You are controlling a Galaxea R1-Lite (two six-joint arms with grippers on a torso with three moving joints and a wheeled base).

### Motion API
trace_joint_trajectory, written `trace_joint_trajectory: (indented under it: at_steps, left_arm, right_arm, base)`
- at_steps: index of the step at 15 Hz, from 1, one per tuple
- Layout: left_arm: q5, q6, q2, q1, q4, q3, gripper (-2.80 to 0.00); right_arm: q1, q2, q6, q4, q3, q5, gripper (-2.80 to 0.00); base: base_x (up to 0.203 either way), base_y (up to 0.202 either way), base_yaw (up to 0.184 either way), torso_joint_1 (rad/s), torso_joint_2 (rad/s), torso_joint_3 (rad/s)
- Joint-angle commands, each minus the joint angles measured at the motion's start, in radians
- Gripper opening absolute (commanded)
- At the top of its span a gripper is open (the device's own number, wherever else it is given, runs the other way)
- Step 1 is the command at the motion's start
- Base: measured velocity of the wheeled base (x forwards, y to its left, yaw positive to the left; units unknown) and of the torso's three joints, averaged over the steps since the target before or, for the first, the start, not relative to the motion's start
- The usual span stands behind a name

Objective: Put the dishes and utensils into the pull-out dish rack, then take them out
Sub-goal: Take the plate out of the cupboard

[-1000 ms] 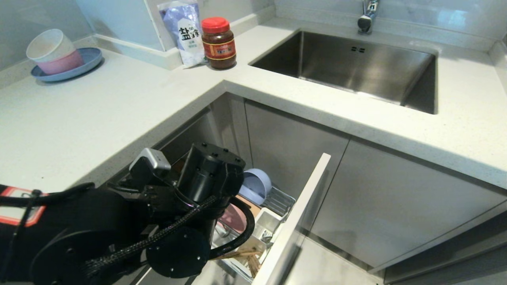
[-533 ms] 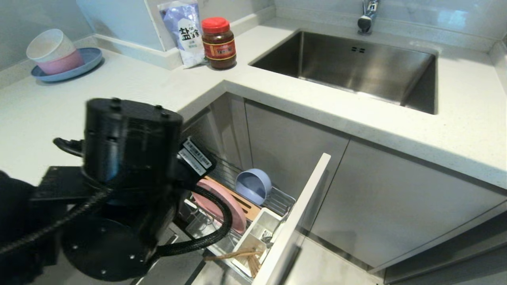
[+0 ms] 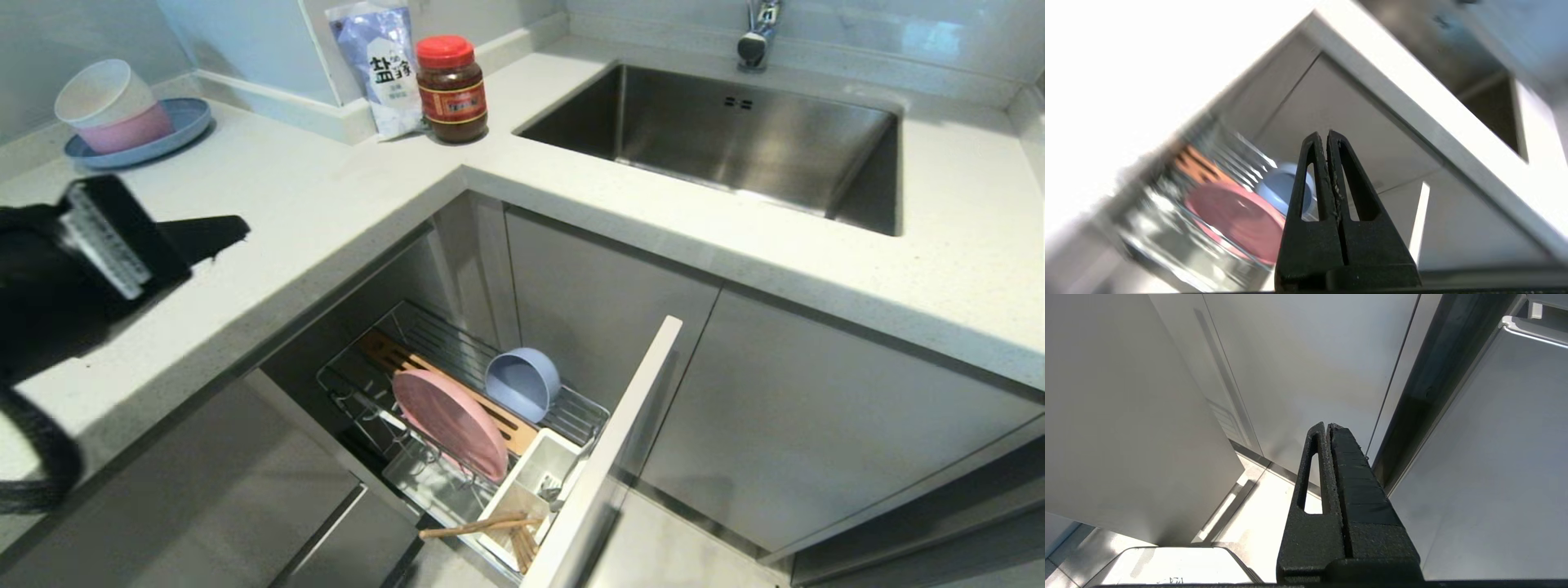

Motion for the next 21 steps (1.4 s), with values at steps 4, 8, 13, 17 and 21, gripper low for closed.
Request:
trace_joint_trajectory:
  at_steps: [4,8,13,17,21]
  left_arm:
    - [-0.625,0.248,-0.360,0.390,0.119,0.032,-2.80]
    - [-0.804,0.400,-0.607,0.527,0.332,0.062,-2.80]
    - [-0.723,0.484,-0.793,0.614,0.603,0.116,-2.80]
    - [-0.689,0.486,-0.992,0.654,0.634,0.171,-2.80]
    - [-0.689,0.490,-1.060,0.660,0.762,0.328,-2.80]
  right_arm:
    - [0.001,-0.004,0.000,0.000,0.002,0.000,-2.80]
    - [-0.001,-0.004,0.000,0.001,0.002,0.000,-2.80]
    - [0.000,-0.004,0.000,-0.001,0.002,0.000,-2.80]
    - [0.001,-0.004,0.000,-0.001,0.002,0.000,-2.80]
    - [0.000,-0.004,0.000,0.000,0.002,0.000,-2.80]
  base:
    - [0.000,0.000,0.000,0.000,0.00,0.000]
    - [0.000,0.000,0.000,0.000,0.00,0.000]
    - [0.000,0.000,0.000,0.000,0.00,0.000]
    - [0.000,0.000,0.000,0.000,0.00,0.000]
    - [0.000,0.000,0.000,0.000,0.00,0.000]
